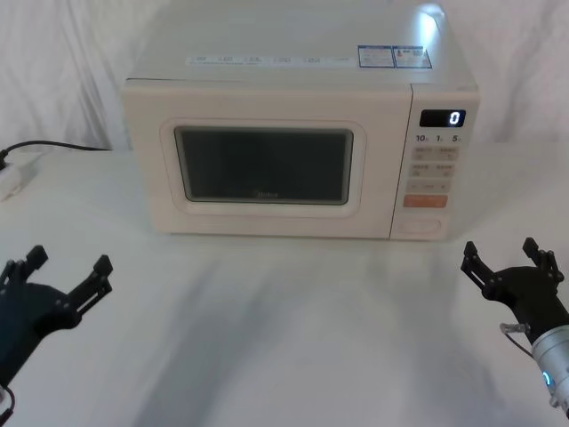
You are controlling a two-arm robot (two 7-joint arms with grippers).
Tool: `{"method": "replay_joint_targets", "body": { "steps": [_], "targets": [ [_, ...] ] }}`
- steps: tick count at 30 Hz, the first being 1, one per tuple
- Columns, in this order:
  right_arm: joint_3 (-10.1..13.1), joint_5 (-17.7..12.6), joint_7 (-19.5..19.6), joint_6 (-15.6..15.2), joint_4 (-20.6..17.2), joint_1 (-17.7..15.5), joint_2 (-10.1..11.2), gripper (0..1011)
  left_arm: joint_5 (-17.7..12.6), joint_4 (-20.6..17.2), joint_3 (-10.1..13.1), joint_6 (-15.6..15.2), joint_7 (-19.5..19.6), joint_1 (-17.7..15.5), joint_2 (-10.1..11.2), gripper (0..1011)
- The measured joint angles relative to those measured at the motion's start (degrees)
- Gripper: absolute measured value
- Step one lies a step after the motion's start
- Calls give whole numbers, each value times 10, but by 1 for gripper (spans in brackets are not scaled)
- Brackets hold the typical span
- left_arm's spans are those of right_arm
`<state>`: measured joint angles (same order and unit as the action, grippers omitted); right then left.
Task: Press the button to open the microwave door with one hand; close the microwave door with the other hand.
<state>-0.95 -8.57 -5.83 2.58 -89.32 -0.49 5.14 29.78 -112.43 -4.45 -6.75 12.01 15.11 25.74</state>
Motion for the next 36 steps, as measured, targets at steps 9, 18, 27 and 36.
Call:
{"method": "replay_joint_targets", "body": {
  "steps": [9, 18, 27, 36],
  "targets": [
    [0, 0, 0, 0, 0, 0, 0, 1002, -22, 41, 21, 16, -10, -16, -16, 1001],
    [0, 0, 0, 0, 0, 0, 0, 1002, -47, 74, 35, 22, -20, -32, -33, 1001],
    [0, 0, 0, 0, 0, 0, 0, 1002, -53, 79, 36, 24, -22, -34, -36, 1001],
    [0, 0, 0, 0, 0, 0, 0, 1002, -51, 77, 36, 23, -21, -33, -35, 1001]
  ]
}}
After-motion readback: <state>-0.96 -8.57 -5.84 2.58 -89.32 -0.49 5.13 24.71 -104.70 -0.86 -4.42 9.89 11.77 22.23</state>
